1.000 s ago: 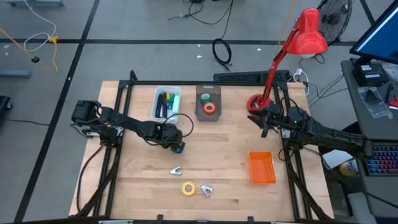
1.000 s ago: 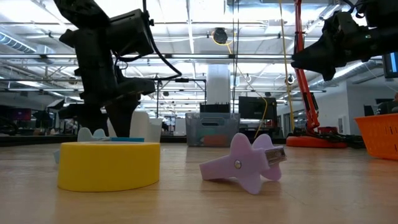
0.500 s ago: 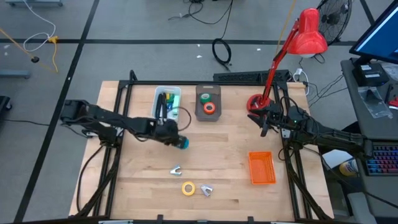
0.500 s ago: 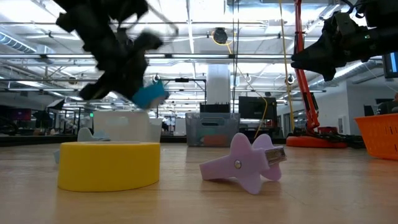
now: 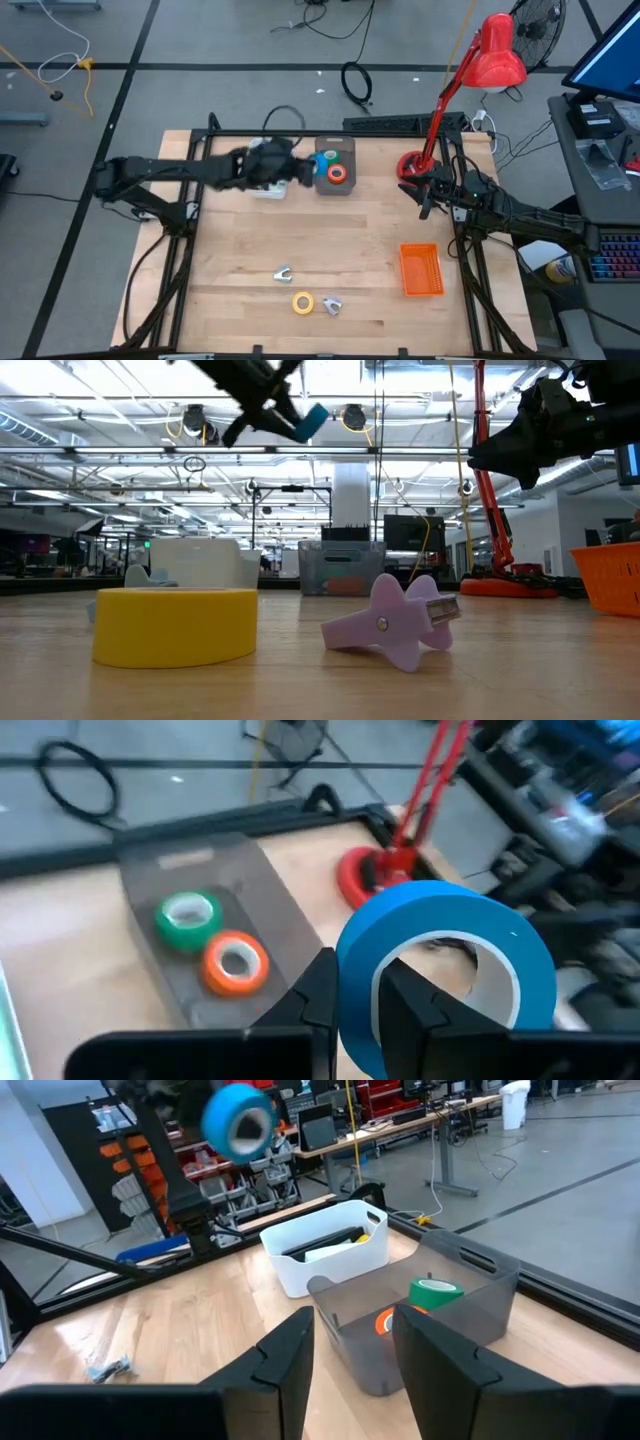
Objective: Pick and place Stapler, Stapler remover, tape
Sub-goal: Put the blue tape into the black bin
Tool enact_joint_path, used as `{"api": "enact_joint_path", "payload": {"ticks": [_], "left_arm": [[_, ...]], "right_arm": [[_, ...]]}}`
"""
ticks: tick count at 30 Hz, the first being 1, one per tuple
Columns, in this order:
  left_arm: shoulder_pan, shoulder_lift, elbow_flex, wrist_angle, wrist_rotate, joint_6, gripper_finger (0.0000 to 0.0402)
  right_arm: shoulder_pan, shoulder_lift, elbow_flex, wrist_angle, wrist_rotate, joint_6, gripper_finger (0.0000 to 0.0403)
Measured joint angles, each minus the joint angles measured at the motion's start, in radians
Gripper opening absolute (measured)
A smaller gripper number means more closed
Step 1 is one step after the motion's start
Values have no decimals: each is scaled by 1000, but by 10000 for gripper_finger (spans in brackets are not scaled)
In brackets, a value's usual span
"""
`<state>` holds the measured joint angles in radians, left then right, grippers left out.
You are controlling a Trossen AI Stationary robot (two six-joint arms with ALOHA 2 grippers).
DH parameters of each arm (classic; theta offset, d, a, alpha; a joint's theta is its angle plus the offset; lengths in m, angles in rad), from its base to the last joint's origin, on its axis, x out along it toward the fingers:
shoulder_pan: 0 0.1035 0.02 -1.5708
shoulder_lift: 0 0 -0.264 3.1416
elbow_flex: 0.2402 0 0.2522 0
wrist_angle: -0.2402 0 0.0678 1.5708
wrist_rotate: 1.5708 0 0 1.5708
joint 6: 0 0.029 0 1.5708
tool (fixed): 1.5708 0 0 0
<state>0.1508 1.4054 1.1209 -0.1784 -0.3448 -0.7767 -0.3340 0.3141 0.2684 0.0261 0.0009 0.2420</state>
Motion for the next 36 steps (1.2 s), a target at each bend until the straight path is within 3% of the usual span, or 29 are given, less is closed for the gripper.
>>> {"api": "enact_joint_path", "payload": {"ticks": [8, 18, 28, 36], "left_arm": [[134, 263, 318, -296, 131, 174, 38], [240, 579, 563, -442, 276, 424, 38], [263, 697, 609, -525, 287, 684, 38], [244, 716, 608, -552, 283, 788, 38]], "right_arm": [[0, 9, 0, 5, 2, 0, 130], [0, 14, 0, 0, 5, 0, 130], [0, 14, 0, -1, 7, 7, 130], [0, 14, 0, -1, 13, 7, 130]]}}
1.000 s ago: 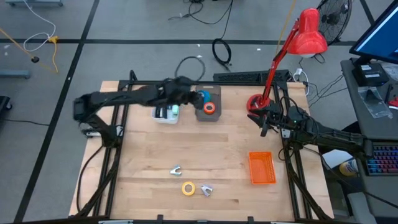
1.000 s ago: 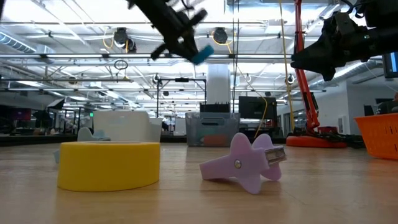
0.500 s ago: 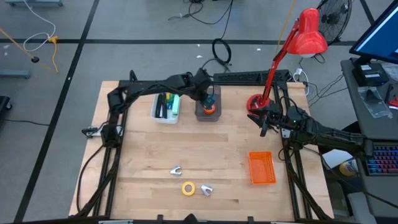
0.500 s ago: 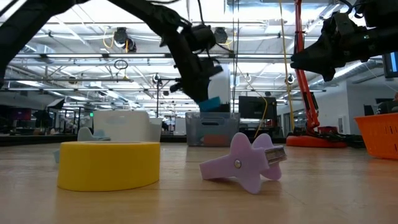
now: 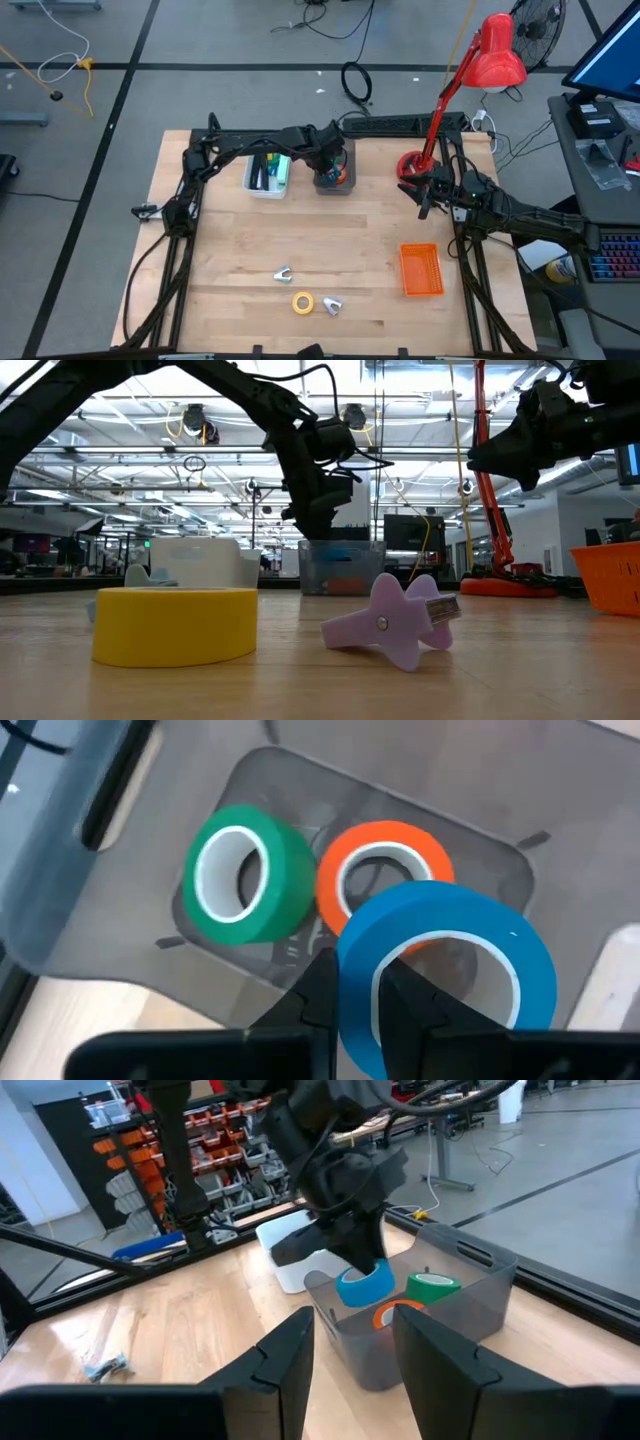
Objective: Pick and place Stapler, Stapler remover, tape
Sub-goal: Put the blue tape into the black bin
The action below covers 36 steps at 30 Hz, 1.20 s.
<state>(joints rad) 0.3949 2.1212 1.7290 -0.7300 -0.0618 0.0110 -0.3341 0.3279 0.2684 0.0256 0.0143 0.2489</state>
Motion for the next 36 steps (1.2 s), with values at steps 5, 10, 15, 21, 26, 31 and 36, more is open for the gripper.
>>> {"api": "enact_joint_path", "payload": {"ticks": [5, 10, 15, 21, 26, 31, 36], "left_arm": [[-8, 0, 0, 3, -25, 33, 38], [-10, 8, 0, 29, -25, 38, 38], [-14, 20, 0, 53, -16, 41, 38], [-15, 22, 0, 47, -32, 59, 38], [-12, 22, 0, 44, -24, 57, 50], [-13, 22, 0, 43, -24, 57, 79], [-14, 22, 0, 39, -13, 56, 84]], "right_arm": [[0, 0, 0, 0, 67, 0, 130], [0, 0, 0, 0, 97, -2, 130], [0, 0, 0, 0, 94, 0, 130], [0, 0, 0, 0, 95, 0, 130], [0, 0, 0, 0, 94, 0, 130], [0, 0, 0, 0, 94, -2, 130], [0, 0, 0, 0, 94, -1, 130]]}}
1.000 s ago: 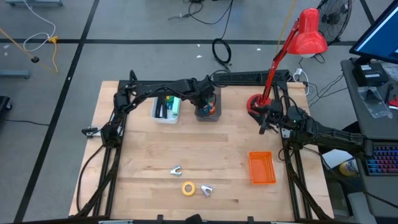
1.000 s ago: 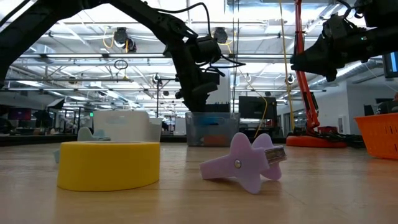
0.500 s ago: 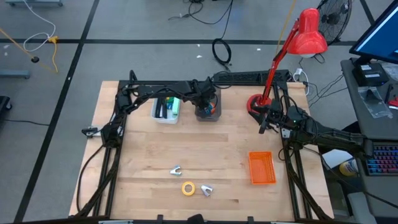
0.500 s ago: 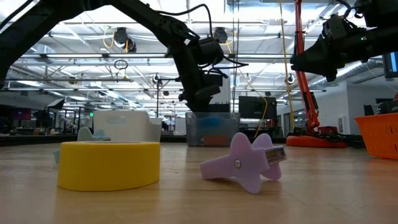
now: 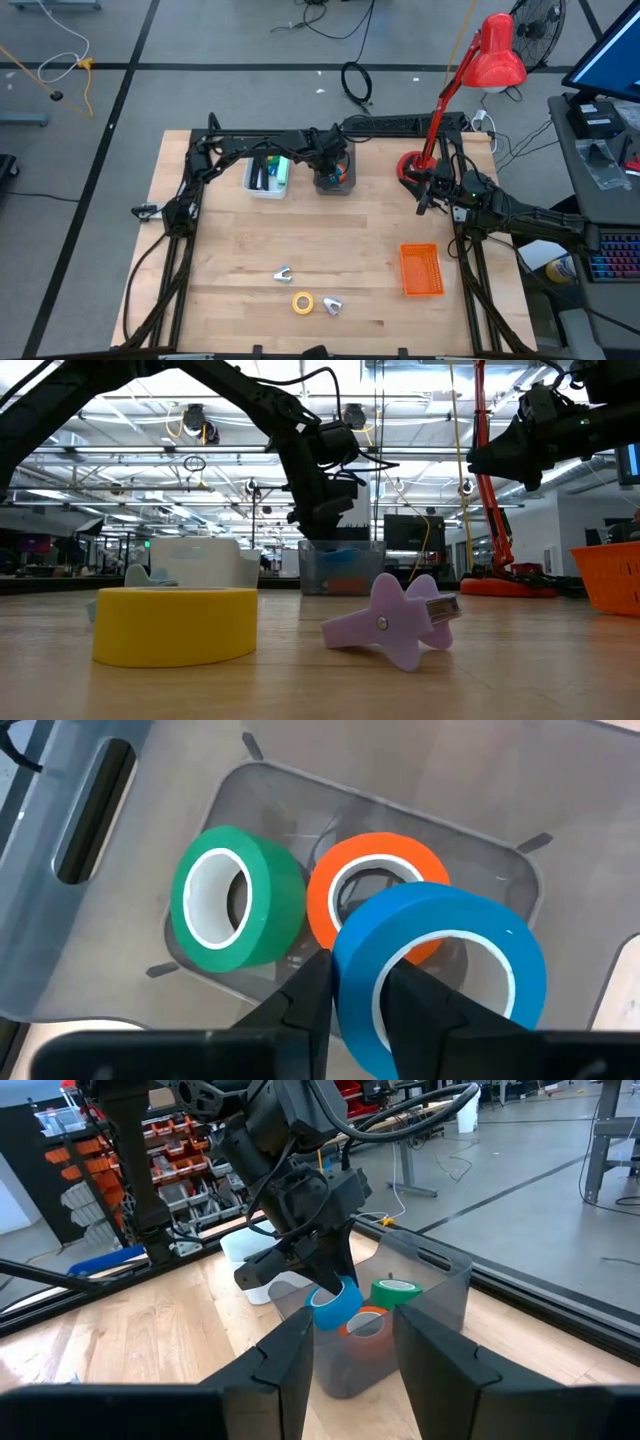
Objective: Pick and place Stapler, Stapler remover, tape
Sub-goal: Put the blue tape into the black bin
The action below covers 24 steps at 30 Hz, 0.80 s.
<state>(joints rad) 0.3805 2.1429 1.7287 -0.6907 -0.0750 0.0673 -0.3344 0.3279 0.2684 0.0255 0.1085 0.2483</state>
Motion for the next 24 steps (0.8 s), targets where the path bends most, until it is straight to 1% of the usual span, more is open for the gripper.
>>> {"api": "enact_joint_path", "payload": {"ticks": [20, 22, 24], "left_arm": [[-1, 0, 0, -3, 5, -5, 89], [-1, 0, 0, -3, 5, -5, 95], [-1, 0, 0, -6, 5, -7, 114]], "right_arm": [[0, 0, 0, 0, 0, 1, 130], [0, 0, 0, 0, -1, 1, 130], [0, 0, 0, 0, -3, 1, 130]]}}
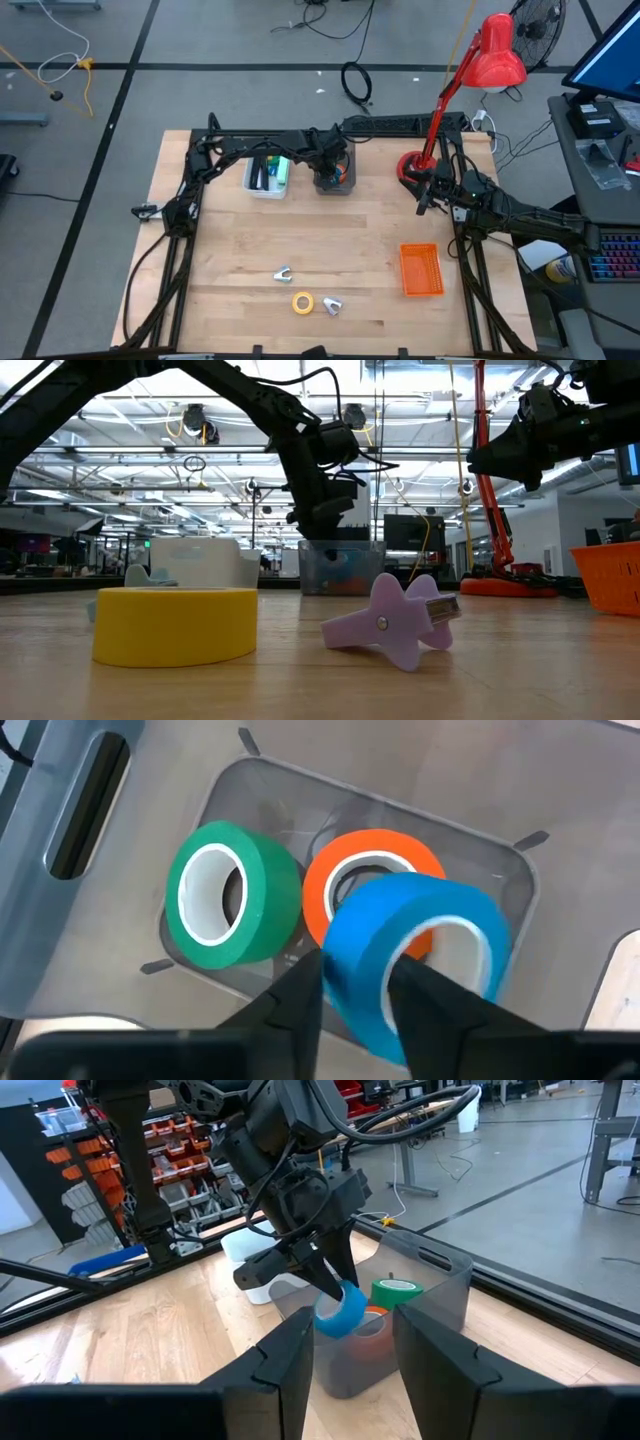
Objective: Pick and place Stapler, Stapler remover, tape
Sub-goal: Put the blue tape into the black bin, then put the yellow tape into the black bin
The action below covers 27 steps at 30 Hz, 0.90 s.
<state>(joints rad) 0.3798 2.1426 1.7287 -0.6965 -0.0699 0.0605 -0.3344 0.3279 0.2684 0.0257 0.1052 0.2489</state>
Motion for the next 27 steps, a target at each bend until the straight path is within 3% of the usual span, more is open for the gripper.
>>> {"api": "enact_joint_path", "payload": {"ticks": [6, 11, 21, 27], "left_arm": [[0, 0, 0, -7, -27, -40, 196], [0, -11, 36, -55, -28, -49, 237], [-24, -148, 215, -194, -38, -97, 242], [-107, -264, 228, -263, -38, -203, 243]], "right_arm": [[0, 0, 0, 0, -1, 0, 130], [0, 0, 0, 0, -1, 0, 130], [0, 0, 0, 0, -1, -1, 130], [0, 0, 0, 0, -2, -2, 130]]}}
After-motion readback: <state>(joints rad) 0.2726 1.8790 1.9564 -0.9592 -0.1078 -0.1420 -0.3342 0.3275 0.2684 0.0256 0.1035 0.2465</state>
